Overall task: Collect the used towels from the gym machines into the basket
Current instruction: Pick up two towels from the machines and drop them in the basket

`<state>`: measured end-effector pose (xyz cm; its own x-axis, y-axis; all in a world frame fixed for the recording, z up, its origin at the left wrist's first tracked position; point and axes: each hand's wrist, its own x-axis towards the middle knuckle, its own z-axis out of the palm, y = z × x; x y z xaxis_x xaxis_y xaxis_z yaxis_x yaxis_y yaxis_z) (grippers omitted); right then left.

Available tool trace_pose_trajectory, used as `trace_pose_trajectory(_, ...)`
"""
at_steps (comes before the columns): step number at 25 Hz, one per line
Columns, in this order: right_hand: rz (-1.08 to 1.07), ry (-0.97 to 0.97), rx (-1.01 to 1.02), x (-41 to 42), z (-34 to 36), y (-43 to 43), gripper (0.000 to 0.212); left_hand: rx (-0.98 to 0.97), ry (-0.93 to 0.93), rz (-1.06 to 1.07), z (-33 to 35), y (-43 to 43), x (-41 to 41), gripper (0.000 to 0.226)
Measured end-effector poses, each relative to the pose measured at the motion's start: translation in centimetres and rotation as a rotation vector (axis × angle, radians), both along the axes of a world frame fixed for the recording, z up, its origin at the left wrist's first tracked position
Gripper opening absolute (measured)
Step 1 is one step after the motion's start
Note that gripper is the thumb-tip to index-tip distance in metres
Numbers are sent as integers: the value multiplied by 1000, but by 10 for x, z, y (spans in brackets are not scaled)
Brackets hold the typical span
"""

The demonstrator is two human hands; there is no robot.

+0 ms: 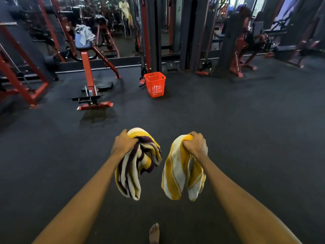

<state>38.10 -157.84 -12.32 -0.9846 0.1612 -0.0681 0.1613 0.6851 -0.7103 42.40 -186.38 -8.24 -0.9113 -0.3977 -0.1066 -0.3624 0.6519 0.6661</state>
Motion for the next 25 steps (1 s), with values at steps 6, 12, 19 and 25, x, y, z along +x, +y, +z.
trace_pose_trajectory(6,3,-25,75,-167,-3,-43,40,12,0,-66,-2,-36,-176,31)
trace_pose_trajectory(12,-52,-21,30,-332,3,-79,40,4,6,-58,8,-81,-348,39)
trace_pose_trajectory(19,-74,-4,-29,-522,-9,-104,43,-15,-13,-37,-9,-112,-519,36)
trace_pose_trajectory(25,-44,-8,-30,-683,-10,-122,44,16,-38,-5,-22,-121,-663,35)
